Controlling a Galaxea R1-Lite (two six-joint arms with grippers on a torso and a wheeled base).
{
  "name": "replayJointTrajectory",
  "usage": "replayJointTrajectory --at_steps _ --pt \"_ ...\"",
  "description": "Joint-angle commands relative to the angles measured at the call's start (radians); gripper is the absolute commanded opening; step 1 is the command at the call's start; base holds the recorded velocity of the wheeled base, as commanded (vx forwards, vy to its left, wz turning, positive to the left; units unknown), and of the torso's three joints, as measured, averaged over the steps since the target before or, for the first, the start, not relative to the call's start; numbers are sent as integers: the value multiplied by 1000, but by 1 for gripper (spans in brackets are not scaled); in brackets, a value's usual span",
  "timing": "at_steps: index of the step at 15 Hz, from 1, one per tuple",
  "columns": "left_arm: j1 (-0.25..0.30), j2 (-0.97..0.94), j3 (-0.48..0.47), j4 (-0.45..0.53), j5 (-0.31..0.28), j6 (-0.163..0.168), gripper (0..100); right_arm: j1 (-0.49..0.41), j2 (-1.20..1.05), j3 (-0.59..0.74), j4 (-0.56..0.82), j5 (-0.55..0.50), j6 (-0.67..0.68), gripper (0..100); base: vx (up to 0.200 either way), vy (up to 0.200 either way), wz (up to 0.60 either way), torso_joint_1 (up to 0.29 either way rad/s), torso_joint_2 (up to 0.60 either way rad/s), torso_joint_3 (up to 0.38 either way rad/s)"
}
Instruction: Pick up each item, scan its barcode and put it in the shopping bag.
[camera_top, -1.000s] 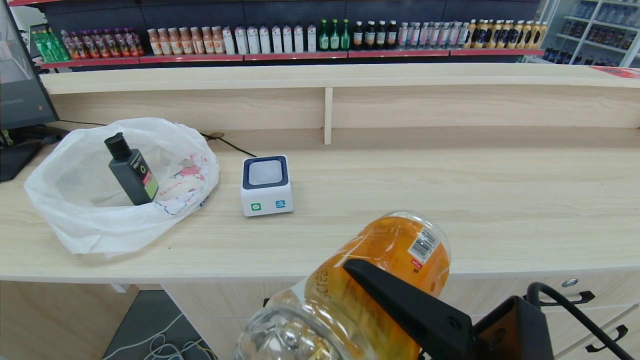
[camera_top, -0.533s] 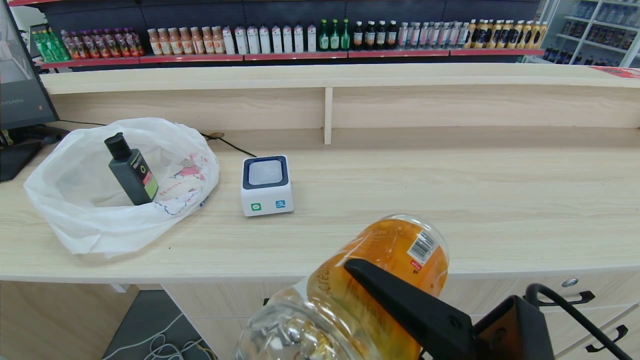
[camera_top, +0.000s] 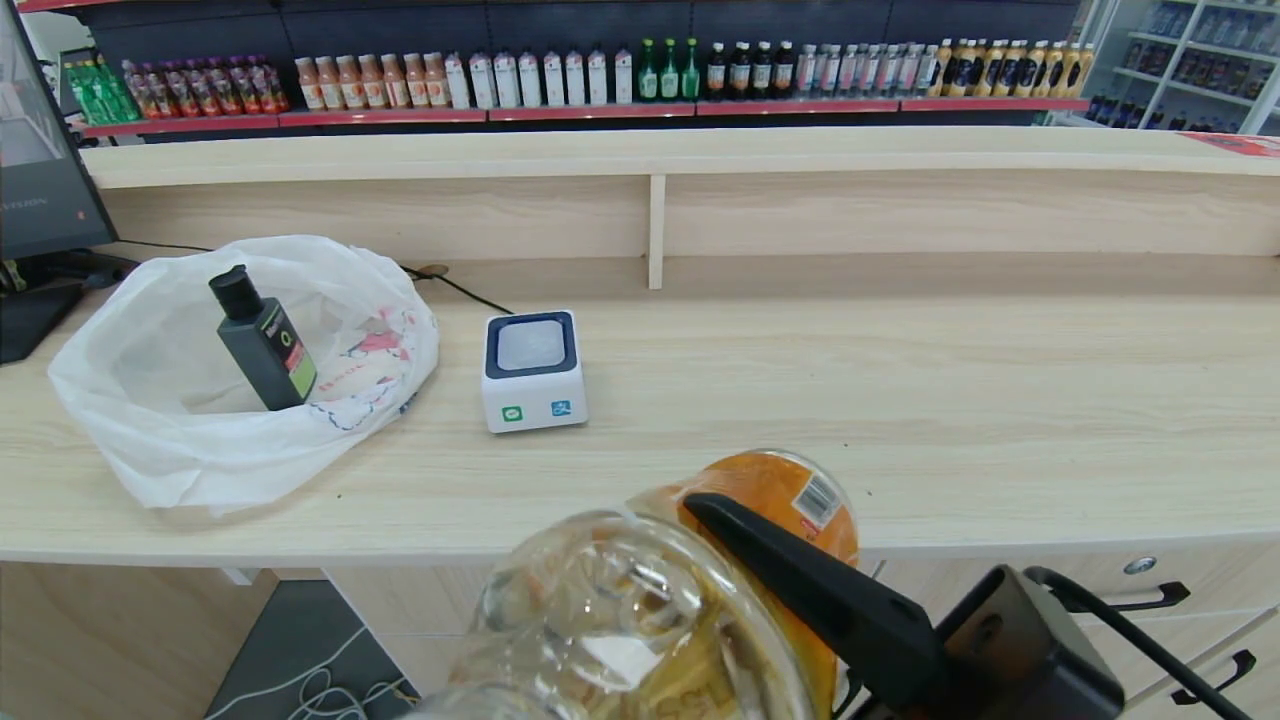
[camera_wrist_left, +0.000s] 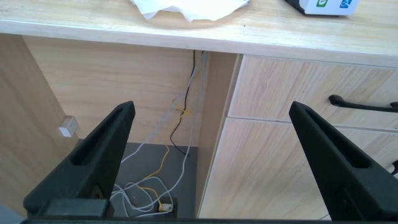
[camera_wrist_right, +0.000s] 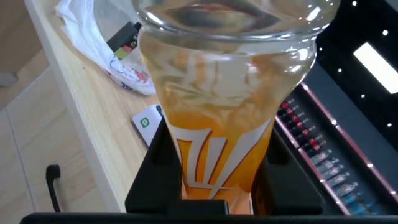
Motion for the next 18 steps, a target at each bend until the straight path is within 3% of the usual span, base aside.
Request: replayJointTrajectory --at_steps 1,7,13,18 --pt "0 0 0 0 1 0 100 -4 22 -35 -1 1 99 0 0 0 0 0 0 0" --pt "0 0 0 0 1 0 100 -190 4 -84 -1 1 458 0 0 0 0 0 0 0" --pt "0 0 0 0 1 0 100 -471 5 -219 -1 7 860 0 0 0 0 0 0 0" --pt "0 0 0 0 1 0 100 -684 34 -214 -1 167 1086 0 0 0 0 0 0 0"
